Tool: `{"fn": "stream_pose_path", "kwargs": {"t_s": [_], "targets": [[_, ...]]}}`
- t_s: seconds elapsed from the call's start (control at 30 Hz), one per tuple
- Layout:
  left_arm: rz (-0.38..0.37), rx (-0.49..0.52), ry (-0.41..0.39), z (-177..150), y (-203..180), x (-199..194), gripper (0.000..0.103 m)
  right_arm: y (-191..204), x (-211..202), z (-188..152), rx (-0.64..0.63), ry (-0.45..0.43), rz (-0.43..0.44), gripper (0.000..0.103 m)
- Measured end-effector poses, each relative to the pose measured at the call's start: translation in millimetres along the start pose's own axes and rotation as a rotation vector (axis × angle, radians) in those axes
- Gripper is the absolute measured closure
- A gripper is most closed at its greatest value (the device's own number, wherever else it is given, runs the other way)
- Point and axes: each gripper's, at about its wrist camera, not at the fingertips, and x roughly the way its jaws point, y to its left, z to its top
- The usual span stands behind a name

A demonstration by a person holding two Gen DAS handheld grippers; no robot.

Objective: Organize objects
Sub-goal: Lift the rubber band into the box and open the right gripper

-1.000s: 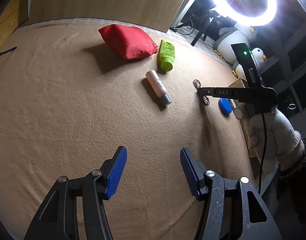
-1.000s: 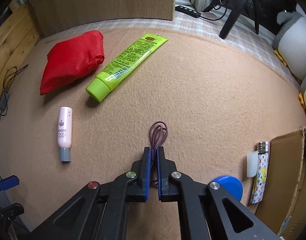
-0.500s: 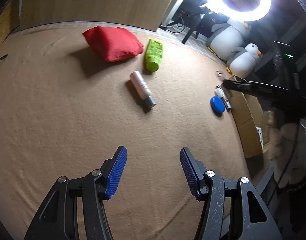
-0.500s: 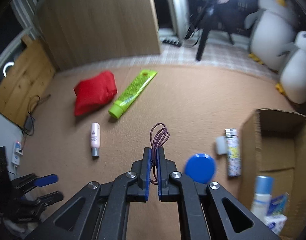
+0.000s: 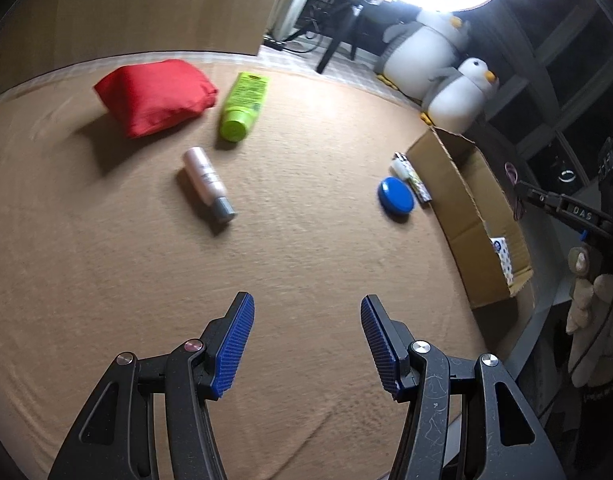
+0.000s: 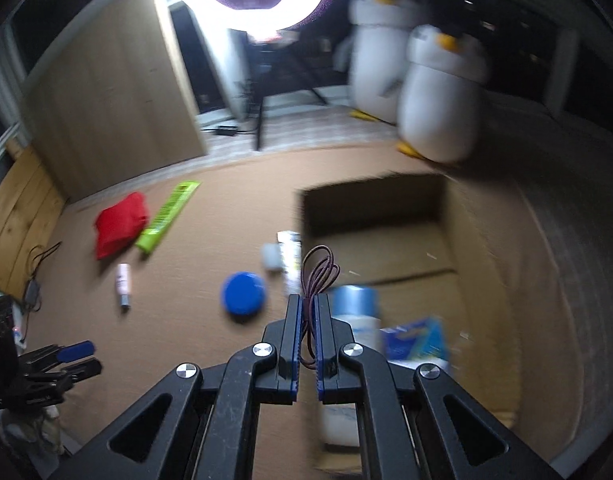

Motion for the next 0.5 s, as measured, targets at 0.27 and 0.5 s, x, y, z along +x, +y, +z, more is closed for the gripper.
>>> {"fn": "stream_pose_path", "kwargs": {"t_s": [0.27, 0.5], "targets": [[-0.009, 0.035, 0.014, 0, -18, 7, 0.043, -44, 5, -17, 0.080, 0.028, -0.056, 0.098], [-0.007, 0.036, 0.012, -1, -20, 4, 0.043, -49, 6, -19, 0.095, 0.033, -0.072, 0.092]]}}
